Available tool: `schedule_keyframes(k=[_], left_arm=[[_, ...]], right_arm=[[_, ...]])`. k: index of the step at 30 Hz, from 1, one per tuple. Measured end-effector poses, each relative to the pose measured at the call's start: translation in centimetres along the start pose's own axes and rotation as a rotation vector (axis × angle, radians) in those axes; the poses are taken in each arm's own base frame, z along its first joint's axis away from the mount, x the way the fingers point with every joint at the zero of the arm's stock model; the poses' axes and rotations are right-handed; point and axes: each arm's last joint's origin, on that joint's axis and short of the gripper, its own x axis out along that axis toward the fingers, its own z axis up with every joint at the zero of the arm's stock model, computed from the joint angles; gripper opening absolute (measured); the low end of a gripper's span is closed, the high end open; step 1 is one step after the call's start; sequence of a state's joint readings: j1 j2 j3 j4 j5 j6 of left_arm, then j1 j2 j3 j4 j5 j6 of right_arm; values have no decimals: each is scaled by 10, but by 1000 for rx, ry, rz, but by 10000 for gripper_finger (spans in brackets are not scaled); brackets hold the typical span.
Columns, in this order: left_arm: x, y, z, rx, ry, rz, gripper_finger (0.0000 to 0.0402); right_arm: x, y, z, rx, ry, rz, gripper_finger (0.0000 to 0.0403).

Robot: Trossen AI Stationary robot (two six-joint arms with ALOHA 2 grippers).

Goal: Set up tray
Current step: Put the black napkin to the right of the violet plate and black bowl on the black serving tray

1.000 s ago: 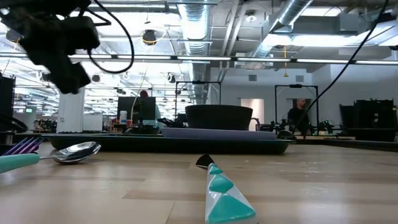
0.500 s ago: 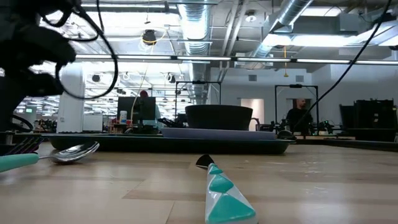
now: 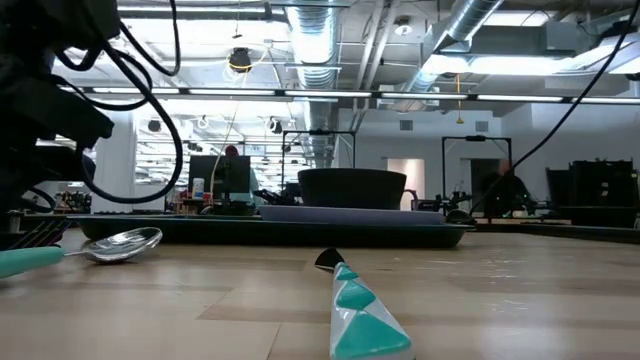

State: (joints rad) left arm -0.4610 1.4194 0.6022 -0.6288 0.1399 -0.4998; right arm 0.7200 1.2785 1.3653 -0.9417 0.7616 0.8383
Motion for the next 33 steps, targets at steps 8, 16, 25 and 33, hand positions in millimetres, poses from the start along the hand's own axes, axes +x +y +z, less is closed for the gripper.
schedule_keyframes(k=[8,16,25,33], left_arm=[[0,4,1,-23,-63,116,94],[0,4,2,-63,-77,134,9],[-14,6,-10,-194,-113,128,2],[-44,6,-32,-293,-202,143,1]], right_arm=[[-3,-3,1,4,-2,1,71],[-3,-4,0,-7,6,-7,71],[-2,-7,-2,-34,25,-31,71],[-2,-9,-4,-52,39,-45,71]])
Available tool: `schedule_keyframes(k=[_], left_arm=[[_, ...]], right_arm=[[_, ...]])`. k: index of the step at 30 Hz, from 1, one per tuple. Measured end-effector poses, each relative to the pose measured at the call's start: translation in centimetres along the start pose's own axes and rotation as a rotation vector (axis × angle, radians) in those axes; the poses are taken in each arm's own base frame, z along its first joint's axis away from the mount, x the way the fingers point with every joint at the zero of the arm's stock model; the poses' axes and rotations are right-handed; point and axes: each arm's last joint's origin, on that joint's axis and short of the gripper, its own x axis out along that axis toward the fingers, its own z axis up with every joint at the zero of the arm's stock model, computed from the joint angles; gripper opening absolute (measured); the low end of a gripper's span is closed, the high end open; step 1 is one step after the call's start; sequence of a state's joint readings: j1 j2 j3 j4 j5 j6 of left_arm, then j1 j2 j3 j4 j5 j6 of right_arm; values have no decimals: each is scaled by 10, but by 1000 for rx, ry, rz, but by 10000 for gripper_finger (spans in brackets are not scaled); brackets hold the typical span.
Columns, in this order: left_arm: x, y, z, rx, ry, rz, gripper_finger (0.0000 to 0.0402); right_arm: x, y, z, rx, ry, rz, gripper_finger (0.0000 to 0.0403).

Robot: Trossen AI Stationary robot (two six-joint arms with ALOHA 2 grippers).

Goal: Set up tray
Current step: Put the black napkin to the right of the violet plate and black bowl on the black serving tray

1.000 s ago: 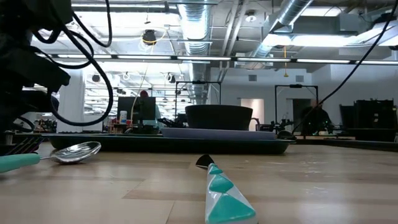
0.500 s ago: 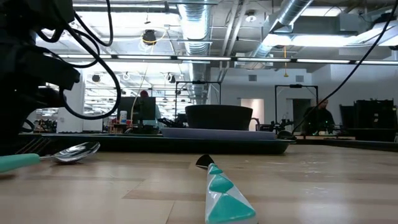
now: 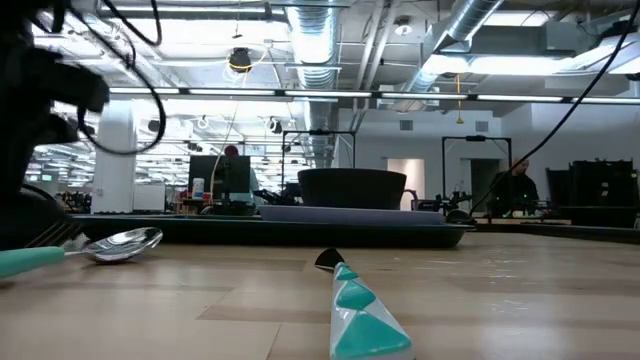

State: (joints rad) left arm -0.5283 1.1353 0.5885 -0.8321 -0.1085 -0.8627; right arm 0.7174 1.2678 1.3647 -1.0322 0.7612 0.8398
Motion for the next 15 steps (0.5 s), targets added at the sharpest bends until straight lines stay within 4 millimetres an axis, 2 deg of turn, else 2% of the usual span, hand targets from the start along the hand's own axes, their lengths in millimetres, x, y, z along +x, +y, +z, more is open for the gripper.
schedule_keyframes(k=[6,11,15], left_arm=[[-20,3,-3,-34,-80,-63,0],[-42,7,5,-31,-205,50,0],[-46,15,13,2,-226,134,0]], right_arm=[[1,-1,0,-2,4,-9,71],[3,-3,2,7,3,-23,71],[6,-6,4,10,1,-37,71]])
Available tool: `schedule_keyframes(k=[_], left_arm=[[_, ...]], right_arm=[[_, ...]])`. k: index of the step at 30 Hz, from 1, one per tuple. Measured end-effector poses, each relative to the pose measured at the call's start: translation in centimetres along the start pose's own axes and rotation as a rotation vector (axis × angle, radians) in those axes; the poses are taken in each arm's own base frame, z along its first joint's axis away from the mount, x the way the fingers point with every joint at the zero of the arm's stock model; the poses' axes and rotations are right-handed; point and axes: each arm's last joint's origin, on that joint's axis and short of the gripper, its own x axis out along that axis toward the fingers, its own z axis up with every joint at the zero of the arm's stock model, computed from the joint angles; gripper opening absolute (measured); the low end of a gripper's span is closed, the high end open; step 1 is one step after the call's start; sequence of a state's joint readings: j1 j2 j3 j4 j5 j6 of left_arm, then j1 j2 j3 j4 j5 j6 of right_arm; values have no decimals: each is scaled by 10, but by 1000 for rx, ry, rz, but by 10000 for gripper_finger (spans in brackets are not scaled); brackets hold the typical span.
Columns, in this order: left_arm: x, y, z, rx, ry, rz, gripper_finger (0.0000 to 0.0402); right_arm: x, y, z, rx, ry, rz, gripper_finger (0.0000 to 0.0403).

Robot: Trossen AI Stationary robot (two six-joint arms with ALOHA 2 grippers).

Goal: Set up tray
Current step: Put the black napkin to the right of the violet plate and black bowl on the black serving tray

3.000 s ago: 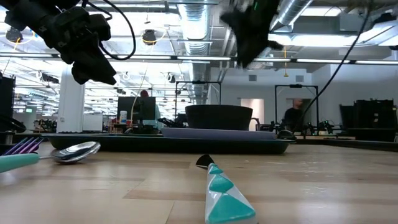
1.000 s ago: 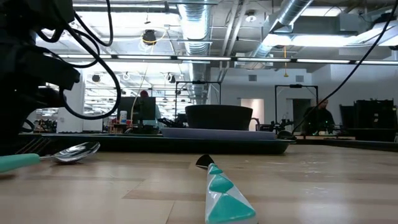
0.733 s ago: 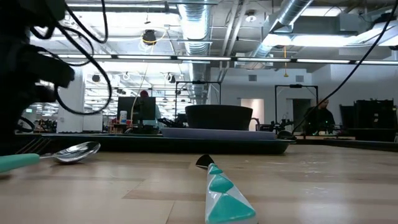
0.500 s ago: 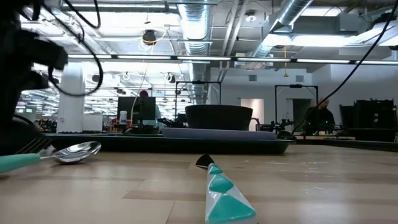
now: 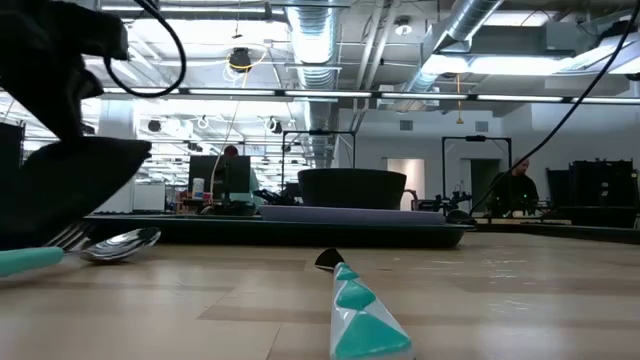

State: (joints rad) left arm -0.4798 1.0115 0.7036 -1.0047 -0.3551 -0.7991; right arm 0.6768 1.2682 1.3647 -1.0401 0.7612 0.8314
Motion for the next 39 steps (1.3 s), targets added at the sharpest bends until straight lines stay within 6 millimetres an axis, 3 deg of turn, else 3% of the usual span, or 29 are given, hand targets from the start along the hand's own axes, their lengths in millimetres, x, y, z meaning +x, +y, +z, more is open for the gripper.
schedule_keyframes(k=[9,21,33,39], left_arm=[[10,26,18,27,-57,184,0],[23,59,59,27,-196,286,0],[63,85,88,93,-134,332,0],[79,92,91,83,-85,349,0]], right_arm=[[6,-5,4,4,-2,-30,71],[9,-8,7,15,-3,-47,71],[9,-8,7,43,-5,-48,71],[9,-8,7,50,-6,-48,71]])
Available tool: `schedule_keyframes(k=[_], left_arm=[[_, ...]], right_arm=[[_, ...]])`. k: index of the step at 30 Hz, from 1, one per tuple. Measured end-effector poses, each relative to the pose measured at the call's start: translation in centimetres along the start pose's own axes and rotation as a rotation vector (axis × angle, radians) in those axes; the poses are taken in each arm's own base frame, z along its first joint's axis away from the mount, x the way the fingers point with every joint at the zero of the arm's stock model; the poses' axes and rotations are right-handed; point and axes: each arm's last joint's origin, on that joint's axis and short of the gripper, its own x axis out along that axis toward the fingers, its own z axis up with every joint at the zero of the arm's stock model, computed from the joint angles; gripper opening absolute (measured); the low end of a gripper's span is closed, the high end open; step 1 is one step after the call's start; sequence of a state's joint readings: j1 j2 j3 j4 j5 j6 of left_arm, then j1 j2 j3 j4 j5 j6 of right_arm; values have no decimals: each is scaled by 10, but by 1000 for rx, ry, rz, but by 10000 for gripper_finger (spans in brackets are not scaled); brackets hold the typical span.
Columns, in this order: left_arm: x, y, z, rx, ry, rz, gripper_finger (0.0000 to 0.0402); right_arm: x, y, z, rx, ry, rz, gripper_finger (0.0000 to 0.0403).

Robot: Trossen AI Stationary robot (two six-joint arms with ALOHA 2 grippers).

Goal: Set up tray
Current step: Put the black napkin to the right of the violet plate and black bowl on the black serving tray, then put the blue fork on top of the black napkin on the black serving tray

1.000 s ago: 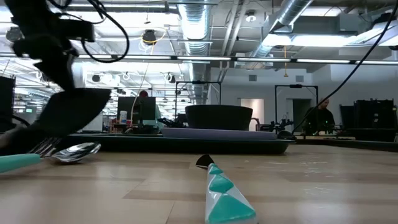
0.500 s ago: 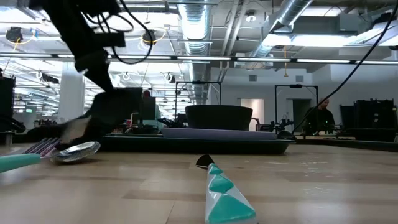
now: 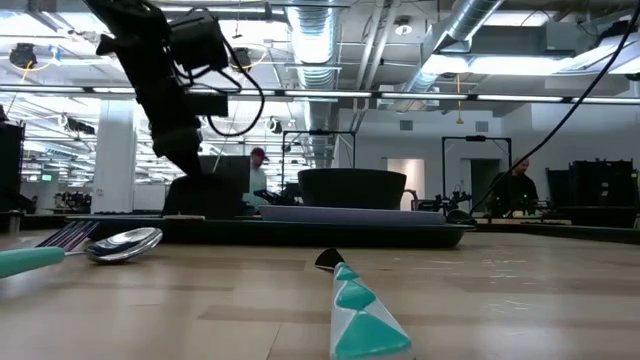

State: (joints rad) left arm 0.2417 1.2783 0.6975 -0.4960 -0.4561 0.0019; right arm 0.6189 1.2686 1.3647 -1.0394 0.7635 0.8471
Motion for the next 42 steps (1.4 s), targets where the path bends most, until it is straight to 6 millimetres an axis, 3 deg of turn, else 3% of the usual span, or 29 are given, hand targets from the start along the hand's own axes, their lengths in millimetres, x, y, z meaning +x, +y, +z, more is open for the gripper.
schedule_keyframes(k=[18,36,39,42], left_arm=[[9,12,2,-18,3,34,4],[9,13,2,-32,3,57,106],[6,13,3,-111,12,-25,119],[-4,12,8,-256,26,-213,126]], right_arm=[[0,-2,-1,-17,12,-14,71],[0,-2,-2,-20,15,-17,71],[0,-3,-2,0,20,-21,71],[0,-6,-5,43,44,-46,71]])
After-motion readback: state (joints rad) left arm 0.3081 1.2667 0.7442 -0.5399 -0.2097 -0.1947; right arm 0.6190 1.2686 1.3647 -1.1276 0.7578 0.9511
